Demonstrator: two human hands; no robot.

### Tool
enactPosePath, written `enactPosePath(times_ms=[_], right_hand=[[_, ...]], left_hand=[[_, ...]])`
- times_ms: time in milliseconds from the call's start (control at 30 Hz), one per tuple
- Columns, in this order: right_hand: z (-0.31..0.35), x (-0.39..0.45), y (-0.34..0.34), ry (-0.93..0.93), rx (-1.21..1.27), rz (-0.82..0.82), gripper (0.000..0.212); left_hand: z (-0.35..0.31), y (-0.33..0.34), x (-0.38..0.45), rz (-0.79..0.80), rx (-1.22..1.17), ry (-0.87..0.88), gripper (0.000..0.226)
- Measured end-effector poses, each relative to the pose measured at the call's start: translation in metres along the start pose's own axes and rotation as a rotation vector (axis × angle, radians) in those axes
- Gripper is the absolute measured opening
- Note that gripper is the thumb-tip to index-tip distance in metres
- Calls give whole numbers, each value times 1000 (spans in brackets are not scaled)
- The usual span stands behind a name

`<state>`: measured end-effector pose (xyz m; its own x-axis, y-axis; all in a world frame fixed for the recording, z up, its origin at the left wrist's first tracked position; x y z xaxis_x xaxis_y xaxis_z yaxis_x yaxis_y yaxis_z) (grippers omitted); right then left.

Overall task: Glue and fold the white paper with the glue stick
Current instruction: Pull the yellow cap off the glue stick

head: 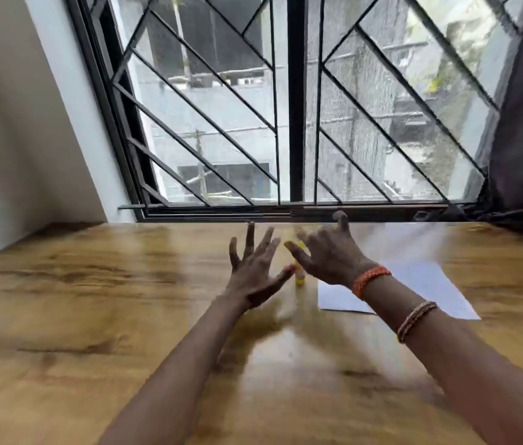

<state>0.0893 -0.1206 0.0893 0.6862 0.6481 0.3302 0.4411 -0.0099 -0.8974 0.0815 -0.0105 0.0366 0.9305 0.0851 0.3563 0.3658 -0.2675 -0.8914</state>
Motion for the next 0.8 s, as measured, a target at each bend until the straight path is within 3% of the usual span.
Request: enactPosePath(times_ms=[100,200,333,433,533,800], right_hand=[[24,-12,0,-82,-23,-45,45],[42,-27,-13,-44,3,-152,25],[41,-41,-29,93,293,-389,10],[37,-44,-30,125,377,-505,22],[38,-50,-25,95,408,-571,21],[25,-33,-2,104,418,-635,17]], left_hand=[[-5,11,-12,65,-23,7,67],[-17,7,-25,49,-162,-8,48],[-22,-27,-42,-186,-331,-28,30],[-27,-48,-55,-348,-359,37,28],[-29,-49,-56,-390,-264,113,26],[-19,-31,-15,-179,-204,112,21]])
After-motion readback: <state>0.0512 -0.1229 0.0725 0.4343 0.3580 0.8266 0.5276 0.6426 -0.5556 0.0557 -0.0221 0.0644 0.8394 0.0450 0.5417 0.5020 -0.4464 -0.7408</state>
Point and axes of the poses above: each hand's wrist, its own x-axis towards the middle knuckle, its own y-axis out of the palm, z = x × y, the point moved 9 cm from there along x, towards the middle knuckle, and after that the axes turned 12 degrees about -y, right-handed, at the moved point
